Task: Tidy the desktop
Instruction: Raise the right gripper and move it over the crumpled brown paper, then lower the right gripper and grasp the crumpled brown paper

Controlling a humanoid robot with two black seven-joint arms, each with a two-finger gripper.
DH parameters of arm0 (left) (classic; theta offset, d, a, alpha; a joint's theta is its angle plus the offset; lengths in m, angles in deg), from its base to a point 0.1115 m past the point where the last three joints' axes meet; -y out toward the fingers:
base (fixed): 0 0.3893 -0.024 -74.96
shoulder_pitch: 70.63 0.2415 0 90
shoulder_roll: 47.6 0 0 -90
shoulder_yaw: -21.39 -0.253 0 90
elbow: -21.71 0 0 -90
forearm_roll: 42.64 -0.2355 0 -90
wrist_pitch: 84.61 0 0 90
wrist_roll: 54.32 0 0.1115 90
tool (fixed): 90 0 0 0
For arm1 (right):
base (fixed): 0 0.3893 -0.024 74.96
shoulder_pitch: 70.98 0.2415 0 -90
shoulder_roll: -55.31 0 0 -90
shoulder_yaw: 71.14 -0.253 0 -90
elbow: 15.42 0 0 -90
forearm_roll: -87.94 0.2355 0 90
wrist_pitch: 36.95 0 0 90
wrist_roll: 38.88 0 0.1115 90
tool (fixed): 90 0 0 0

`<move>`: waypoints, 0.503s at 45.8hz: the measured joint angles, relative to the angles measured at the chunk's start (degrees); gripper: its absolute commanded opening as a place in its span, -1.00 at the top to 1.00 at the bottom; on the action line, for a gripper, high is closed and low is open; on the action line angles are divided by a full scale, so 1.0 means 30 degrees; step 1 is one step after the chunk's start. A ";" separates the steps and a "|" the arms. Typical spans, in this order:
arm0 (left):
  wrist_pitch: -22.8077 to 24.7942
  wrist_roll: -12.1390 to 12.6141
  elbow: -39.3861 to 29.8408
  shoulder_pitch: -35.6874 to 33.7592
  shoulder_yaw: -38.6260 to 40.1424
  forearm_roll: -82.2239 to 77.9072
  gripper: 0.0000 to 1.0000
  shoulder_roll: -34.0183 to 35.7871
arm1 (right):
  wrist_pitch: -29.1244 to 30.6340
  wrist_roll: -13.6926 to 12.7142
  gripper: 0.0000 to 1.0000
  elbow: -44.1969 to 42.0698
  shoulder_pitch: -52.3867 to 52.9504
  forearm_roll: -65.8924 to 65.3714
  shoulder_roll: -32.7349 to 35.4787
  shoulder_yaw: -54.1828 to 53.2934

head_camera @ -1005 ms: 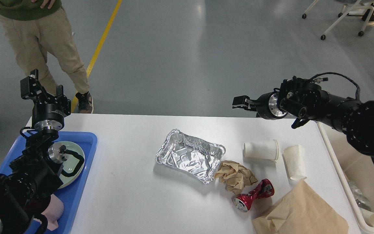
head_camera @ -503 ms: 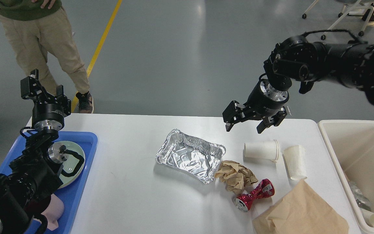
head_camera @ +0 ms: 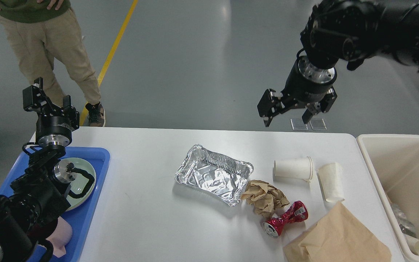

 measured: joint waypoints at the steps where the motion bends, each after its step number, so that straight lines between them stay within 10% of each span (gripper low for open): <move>1: 0.0000 0.0000 0.0000 -0.0001 0.0001 0.0001 -0.92 0.0000 | 0.0001 0.0001 -1.00 -0.0191 -0.0608 0.0003 -0.0017 -0.0022; 23: 0.0000 0.0000 0.0005 0.0000 0.0000 0.0000 -0.92 -0.0001 | -0.0004 -0.0090 -1.00 -0.5984 -1.0753 0.0269 -0.0125 -0.2208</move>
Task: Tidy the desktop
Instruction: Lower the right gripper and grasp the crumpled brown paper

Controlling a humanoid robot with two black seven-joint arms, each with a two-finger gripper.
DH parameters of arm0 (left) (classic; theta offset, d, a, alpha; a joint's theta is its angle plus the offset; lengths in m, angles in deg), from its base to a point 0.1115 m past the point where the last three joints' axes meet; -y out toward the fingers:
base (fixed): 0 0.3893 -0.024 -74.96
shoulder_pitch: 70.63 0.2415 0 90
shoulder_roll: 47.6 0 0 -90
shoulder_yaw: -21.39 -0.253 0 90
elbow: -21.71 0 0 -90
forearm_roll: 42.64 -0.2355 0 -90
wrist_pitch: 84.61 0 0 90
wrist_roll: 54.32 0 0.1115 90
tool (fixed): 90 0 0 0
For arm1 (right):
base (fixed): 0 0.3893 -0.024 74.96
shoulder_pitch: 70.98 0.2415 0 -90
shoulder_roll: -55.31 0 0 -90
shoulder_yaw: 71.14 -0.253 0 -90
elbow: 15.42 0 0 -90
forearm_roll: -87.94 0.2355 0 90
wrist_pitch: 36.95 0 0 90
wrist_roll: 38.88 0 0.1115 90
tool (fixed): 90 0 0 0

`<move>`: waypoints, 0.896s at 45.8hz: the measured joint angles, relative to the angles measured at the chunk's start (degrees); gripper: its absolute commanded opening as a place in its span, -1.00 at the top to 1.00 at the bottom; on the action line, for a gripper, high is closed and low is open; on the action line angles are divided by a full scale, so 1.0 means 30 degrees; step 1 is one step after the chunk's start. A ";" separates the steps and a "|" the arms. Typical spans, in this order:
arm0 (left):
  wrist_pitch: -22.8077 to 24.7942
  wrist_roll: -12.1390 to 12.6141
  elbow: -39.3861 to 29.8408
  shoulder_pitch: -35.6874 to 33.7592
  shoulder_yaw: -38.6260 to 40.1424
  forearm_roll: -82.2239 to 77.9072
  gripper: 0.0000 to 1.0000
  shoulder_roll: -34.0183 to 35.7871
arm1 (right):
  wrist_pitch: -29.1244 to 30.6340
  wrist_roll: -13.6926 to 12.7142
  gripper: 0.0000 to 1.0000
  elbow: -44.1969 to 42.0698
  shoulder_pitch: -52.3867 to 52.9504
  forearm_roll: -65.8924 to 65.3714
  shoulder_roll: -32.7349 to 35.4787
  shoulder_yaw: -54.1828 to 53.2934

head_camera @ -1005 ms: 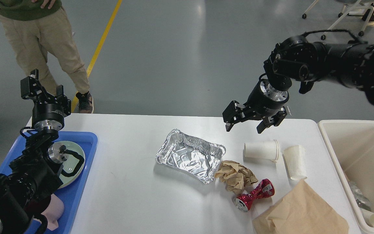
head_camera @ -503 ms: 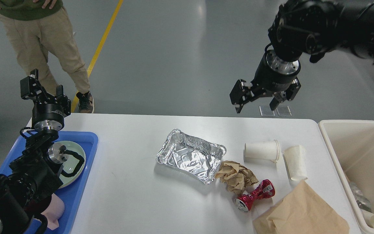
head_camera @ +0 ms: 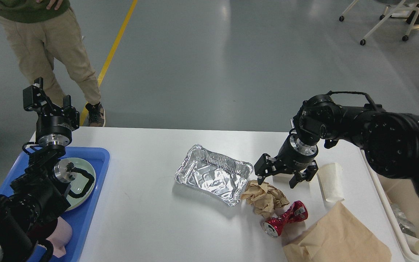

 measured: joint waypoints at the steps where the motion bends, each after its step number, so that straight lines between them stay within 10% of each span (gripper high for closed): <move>1: 0.0000 0.0000 0.0000 0.0000 0.0000 0.0000 -0.92 0.0000 | -0.0008 -0.0001 -1.00 -0.0018 -0.0119 0.0012 0.0005 -0.0094; 34: 0.0000 0.0000 -0.0007 -0.0001 -0.0002 -0.0009 -0.92 0.0002 | -0.4656 -0.0117 -0.95 -0.2757 -0.4386 -0.0125 -0.0037 -0.2019; 41: 0.0000 0.0000 -0.0007 -0.0001 -0.0002 -0.0003 -0.92 0.0002 | -0.4891 -0.0118 -0.01 -0.2635 -0.4251 -0.0045 -0.0011 -0.2075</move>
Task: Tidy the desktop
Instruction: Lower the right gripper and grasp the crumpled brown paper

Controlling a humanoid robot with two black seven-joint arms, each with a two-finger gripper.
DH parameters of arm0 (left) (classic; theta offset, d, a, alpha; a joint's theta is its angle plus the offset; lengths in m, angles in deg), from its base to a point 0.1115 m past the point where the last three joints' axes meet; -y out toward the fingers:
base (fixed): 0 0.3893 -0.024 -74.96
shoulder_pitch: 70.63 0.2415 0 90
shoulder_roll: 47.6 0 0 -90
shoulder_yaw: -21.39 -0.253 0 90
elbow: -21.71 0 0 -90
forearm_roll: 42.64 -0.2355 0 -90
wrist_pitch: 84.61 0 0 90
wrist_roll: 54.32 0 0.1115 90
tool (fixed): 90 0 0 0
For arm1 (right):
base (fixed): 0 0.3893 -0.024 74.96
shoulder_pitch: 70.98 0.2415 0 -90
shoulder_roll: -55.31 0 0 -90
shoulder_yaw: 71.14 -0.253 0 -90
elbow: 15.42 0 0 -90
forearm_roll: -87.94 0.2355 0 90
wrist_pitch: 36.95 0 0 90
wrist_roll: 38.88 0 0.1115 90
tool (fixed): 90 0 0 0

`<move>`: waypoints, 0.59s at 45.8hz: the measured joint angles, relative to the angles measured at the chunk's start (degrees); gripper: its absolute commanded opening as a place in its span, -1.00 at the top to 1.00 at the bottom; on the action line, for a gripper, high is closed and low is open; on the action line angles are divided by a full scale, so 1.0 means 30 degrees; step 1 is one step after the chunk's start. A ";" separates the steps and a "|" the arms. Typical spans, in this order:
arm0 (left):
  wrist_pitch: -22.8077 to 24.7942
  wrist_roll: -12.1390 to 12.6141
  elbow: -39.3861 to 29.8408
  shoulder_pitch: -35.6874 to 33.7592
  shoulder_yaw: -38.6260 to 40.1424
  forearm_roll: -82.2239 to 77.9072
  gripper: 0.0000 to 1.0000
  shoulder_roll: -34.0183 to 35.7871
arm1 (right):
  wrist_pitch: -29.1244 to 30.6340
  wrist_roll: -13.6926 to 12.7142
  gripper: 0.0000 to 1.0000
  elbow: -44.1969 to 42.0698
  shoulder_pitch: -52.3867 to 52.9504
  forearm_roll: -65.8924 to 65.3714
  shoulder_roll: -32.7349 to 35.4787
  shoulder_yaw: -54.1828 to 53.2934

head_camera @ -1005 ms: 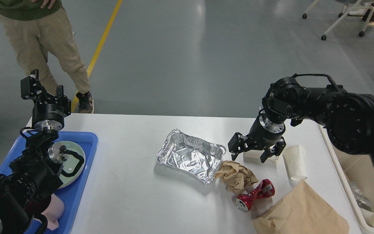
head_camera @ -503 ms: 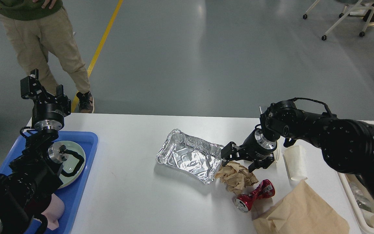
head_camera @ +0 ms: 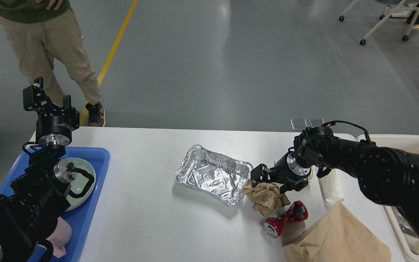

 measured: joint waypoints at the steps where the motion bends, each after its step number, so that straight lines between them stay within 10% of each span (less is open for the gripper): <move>1: 0.0000 0.0000 0.0000 0.0000 0.0000 0.0001 -0.92 0.0000 | -0.0001 -0.0006 0.20 0.0032 0.0018 0.0000 0.0012 0.0001; 6: 0.0000 0.0000 0.0000 0.0000 -0.0001 0.0003 -0.92 0.0000 | 0.0200 -0.0112 1.00 0.0191 0.0083 0.0000 0.0035 0.0185; 27: 0.0000 0.0000 0.0007 0.0001 -0.0004 0.0003 -0.92 0.0000 | 0.0546 -0.0813 1.00 0.0819 0.0852 0.0042 0.0533 0.0078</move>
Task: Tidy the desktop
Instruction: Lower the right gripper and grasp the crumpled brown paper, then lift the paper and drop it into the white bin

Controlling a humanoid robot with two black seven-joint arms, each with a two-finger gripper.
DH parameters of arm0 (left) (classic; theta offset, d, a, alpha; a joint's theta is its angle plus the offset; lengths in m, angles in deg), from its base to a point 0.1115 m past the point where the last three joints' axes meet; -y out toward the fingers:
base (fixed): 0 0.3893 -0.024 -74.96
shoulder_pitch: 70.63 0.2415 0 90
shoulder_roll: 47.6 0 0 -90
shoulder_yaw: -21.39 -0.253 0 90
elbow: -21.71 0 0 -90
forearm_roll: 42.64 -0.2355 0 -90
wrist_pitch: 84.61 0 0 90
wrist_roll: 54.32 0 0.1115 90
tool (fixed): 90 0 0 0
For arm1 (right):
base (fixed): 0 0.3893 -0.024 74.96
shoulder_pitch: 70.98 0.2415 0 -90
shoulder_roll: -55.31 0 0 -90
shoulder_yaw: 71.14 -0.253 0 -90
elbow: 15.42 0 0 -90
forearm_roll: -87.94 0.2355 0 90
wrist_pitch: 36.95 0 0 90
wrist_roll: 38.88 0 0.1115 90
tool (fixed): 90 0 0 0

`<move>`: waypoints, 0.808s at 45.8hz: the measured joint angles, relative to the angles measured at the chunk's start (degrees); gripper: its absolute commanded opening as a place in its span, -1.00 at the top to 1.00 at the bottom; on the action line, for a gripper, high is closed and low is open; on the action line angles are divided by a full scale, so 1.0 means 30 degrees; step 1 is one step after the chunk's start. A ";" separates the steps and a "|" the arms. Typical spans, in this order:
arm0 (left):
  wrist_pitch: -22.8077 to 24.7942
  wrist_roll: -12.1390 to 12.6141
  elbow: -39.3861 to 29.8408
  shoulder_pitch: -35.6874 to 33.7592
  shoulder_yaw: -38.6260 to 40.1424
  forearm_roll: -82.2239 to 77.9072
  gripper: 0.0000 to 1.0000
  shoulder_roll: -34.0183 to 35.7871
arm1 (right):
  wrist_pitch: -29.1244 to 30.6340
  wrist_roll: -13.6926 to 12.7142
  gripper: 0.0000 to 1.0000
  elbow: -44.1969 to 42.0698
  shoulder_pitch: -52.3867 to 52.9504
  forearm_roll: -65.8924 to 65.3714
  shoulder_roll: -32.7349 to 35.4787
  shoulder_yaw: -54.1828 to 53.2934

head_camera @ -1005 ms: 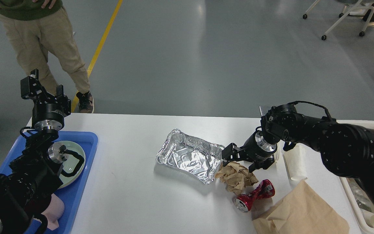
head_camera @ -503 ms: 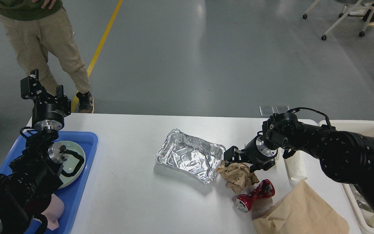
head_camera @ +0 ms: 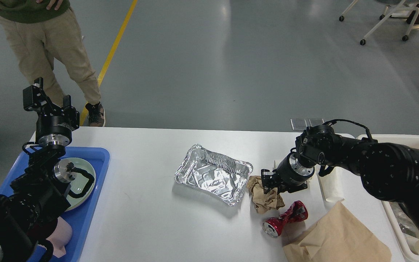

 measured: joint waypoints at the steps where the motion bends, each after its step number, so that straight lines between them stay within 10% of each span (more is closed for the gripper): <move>1: 0.0000 0.0000 0.0000 0.0000 -0.0003 0.0000 -0.92 0.0000 | 0.0017 0.0004 1.00 0.0075 0.0125 0.0000 0.0117 -0.0006; 21: 0.0000 0.0000 0.0000 0.0002 -0.0003 -0.0004 -0.92 -0.0001 | 0.0869 0.0053 1.00 0.7804 0.7982 -0.0124 0.5382 -0.0111; 37: 0.0000 0.0000 0.0010 0.0010 -0.0001 -0.0021 -0.92 -0.0001 | 0.2248 0.0053 1.00 0.8264 1.5266 -0.0231 0.9627 0.0179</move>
